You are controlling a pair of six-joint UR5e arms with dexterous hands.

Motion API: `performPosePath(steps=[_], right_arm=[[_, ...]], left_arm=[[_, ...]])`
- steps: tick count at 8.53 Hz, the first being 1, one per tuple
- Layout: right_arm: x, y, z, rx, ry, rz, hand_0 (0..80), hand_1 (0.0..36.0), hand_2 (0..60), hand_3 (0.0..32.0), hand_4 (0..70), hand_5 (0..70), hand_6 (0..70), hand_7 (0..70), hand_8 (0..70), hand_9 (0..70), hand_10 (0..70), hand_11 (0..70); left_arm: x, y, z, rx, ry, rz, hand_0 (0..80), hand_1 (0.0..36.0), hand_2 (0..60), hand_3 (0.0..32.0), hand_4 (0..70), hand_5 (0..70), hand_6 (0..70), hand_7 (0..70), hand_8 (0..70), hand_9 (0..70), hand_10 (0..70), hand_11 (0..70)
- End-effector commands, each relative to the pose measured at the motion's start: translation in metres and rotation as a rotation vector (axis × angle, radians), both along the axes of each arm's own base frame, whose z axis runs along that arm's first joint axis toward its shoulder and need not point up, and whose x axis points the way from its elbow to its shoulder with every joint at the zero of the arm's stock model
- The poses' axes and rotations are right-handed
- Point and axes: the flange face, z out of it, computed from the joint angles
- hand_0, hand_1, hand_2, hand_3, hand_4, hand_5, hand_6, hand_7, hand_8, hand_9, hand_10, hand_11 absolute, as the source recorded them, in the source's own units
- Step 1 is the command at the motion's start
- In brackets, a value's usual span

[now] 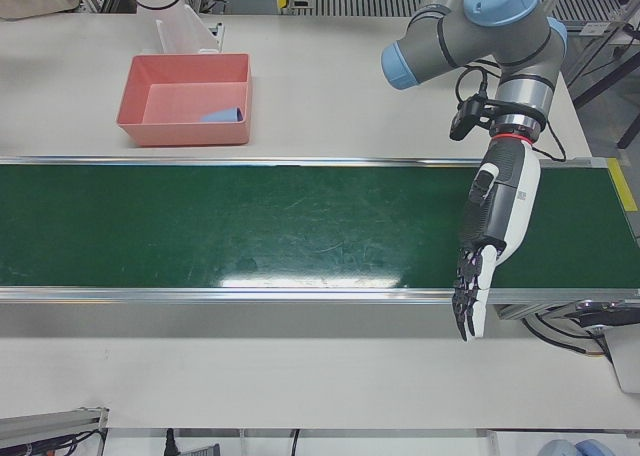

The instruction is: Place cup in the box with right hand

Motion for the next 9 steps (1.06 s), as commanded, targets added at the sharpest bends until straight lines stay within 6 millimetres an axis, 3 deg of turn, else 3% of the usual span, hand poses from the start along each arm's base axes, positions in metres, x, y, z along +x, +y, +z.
performPosePath(steps=[1, 2, 3, 4, 5, 6, 7, 9], right_arm=[[0.130, -0.097, 0.148, -0.222, 0.160, 0.058, 47.5, 22.6, 38.3, 0.0, 7.6, 3.8, 1.7, 3.8, 0.0, 0.0, 0.0, 0.0], [0.180, -0.113, 0.191, -0.301, 0.193, 0.102, 47.7, 23.6, 40.9, 0.0, 6.9, 4.1, 1.5, 1.9, 0.0, 0.0, 0.0, 0.0], [0.220, -0.120, 0.221, -0.348, 0.210, 0.152, 47.8, 24.4, 41.2, 0.0, 2.9, 4.4, 1.1, 0.1, 0.0, 0.0, 0.0, 0.0], [0.249, -0.130, 0.267, -0.375, 0.218, 0.189, 47.3, 24.2, 40.8, 0.0, 0.0, 4.5, 0.8, 0.0, 0.0, 0.0, 0.0, 0.0], [0.261, -0.134, 0.310, -0.393, 0.221, 0.195, 47.1, 23.6, 39.0, 0.0, 0.0, 4.5, 0.6, 0.0, 0.0, 0.0, 0.0, 0.0], [0.262, -0.134, 0.324, -0.402, 0.206, 0.190, 46.8, 22.8, 37.3, 0.0, 0.0, 4.5, 0.6, 0.0, 0.0, 0.0, 0.0, 0.0], [0.261, -0.115, 0.346, -0.443, 0.202, 0.173, 46.7, 22.2, 35.0, 0.0, 0.0, 4.5, 0.6, 0.0, 0.0, 0.0, 0.0, 0.0], [0.264, -0.107, 0.354, -0.462, 0.166, 0.163, 46.7, 22.5, 35.3, 0.0, 0.0, 4.6, 0.6, 0.0, 0.0, 0.0, 0.0, 0.0]], left_arm=[[0.000, 0.000, -0.001, 0.002, 0.000, 0.000, 0.0, 0.0, 0.0, 0.0, 0.0, 0.0, 0.0, 0.0, 0.0, 0.0, 0.0, 0.0], [0.000, 0.000, -0.001, 0.002, 0.000, 0.000, 0.0, 0.0, 0.0, 0.0, 0.0, 0.0, 0.0, 0.0, 0.0, 0.0, 0.0, 0.0], [0.000, 0.000, -0.001, 0.002, 0.000, 0.000, 0.0, 0.0, 0.0, 0.0, 0.0, 0.0, 0.0, 0.0, 0.0, 0.0, 0.0, 0.0], [0.000, 0.000, -0.001, 0.002, 0.000, 0.000, 0.0, 0.0, 0.0, 0.0, 0.0, 0.0, 0.0, 0.0, 0.0, 0.0, 0.0, 0.0], [0.000, 0.000, -0.001, 0.002, 0.000, 0.000, 0.0, 0.0, 0.0, 0.0, 0.0, 0.0, 0.0, 0.0, 0.0, 0.0, 0.0, 0.0], [0.000, 0.000, -0.001, 0.002, 0.000, 0.000, 0.0, 0.0, 0.0, 0.0, 0.0, 0.0, 0.0, 0.0, 0.0, 0.0, 0.0, 0.0], [0.000, 0.000, -0.001, 0.002, 0.000, 0.000, 0.0, 0.0, 0.0, 0.0, 0.0, 0.0, 0.0, 0.0, 0.0, 0.0, 0.0, 0.0], [0.000, 0.000, -0.001, 0.002, 0.000, 0.000, 0.0, 0.0, 0.0, 0.0, 0.0, 0.0, 0.0, 0.0, 0.0, 0.0, 0.0, 0.0]])
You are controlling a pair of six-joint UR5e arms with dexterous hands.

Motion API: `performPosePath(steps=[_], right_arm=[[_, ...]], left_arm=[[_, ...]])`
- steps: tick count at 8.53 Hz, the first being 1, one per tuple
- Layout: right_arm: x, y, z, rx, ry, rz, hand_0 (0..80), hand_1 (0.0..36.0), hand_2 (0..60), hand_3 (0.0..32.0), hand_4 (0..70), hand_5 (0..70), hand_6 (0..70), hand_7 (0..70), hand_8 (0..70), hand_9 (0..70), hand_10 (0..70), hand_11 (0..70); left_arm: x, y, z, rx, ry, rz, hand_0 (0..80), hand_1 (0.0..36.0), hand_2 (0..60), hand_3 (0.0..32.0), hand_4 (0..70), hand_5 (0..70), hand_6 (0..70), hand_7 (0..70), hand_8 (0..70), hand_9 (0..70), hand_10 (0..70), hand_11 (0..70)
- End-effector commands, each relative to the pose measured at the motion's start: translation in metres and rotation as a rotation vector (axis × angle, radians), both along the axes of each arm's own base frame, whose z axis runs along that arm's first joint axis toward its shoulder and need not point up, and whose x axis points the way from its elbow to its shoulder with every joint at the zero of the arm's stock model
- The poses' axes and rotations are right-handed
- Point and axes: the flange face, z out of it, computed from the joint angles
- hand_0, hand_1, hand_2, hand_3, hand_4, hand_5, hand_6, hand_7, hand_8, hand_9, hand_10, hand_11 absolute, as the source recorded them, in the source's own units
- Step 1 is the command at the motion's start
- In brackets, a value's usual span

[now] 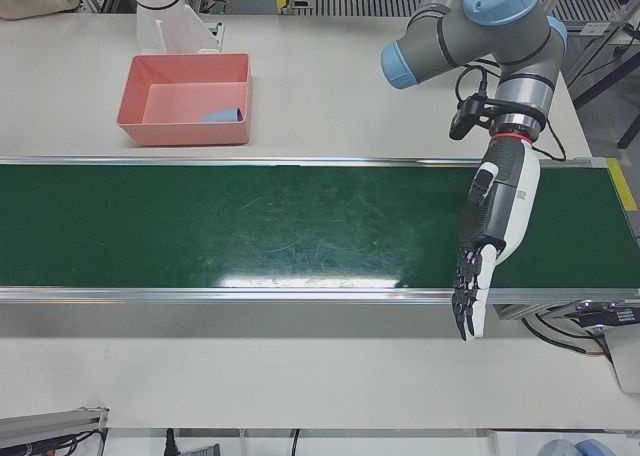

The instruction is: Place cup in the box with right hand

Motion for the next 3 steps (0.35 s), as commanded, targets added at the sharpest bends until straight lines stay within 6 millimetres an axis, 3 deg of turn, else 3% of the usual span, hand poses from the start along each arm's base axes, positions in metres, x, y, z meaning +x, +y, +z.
performPosePath(steps=[1, 3], right_arm=[[0.0033, 0.0176, 0.0228, -0.039, -0.077, -0.017, 46.7, 22.7, 35.0, 0.0, 0.0, 4.8, 0.6, 0.0, 0.0, 0.0, 0.0, 0.0], [0.0082, 0.0206, 0.0215, -0.038, -0.084, -0.017, 46.6, 23.7, 37.4, 0.0, 0.0, 4.9, 0.5, 0.0, 0.0, 0.0, 0.0, 0.0]], left_arm=[[0.0000, 0.0000, 0.0000, 0.000, 0.000, 0.000, 0.0, 0.0, 0.0, 0.0, 0.0, 0.0, 0.0, 0.0, 0.0, 0.0, 0.0, 0.0], [0.0000, 0.0000, 0.0000, 0.000, 0.000, 0.000, 0.0, 0.0, 0.0, 0.0, 0.0, 0.0, 0.0, 0.0, 0.0, 0.0, 0.0, 0.0]])
